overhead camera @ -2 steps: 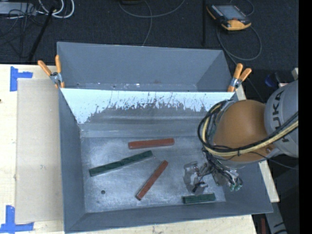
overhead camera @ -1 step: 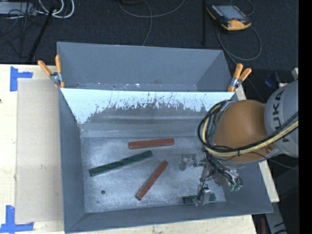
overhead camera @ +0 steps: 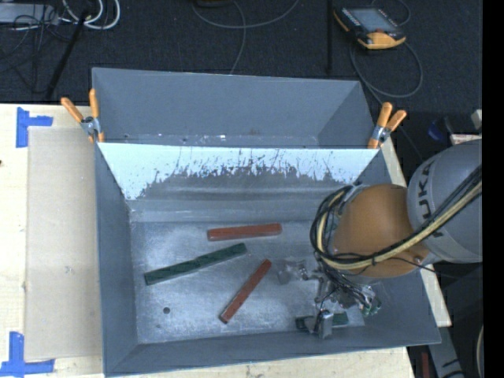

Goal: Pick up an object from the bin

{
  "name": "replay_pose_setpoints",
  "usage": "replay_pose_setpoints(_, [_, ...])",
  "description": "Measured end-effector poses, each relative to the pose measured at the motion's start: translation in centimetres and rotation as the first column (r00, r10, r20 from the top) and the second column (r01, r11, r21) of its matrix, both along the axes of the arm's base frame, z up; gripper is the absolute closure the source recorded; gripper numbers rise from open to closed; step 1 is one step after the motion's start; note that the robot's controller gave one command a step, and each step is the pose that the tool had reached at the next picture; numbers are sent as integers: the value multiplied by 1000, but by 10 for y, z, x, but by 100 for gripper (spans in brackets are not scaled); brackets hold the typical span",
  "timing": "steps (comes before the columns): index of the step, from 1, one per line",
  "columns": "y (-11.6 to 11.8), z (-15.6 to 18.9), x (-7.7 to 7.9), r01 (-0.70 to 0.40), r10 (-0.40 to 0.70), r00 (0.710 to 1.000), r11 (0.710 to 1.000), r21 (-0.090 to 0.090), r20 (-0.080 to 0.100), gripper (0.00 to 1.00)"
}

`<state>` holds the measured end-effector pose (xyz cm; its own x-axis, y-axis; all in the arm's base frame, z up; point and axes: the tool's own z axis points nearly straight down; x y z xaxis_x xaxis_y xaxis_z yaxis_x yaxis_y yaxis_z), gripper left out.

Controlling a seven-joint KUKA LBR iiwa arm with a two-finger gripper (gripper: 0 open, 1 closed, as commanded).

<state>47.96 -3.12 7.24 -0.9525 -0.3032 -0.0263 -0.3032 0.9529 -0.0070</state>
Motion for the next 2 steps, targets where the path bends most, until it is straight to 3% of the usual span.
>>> replay_pose_setpoints(1, [2,1,-1,-6,6,1000,1000,-2,0,0])
replay_pose_setpoints(2, [3,-1,-9,-9,9,1000,1000,-2,-30,100])
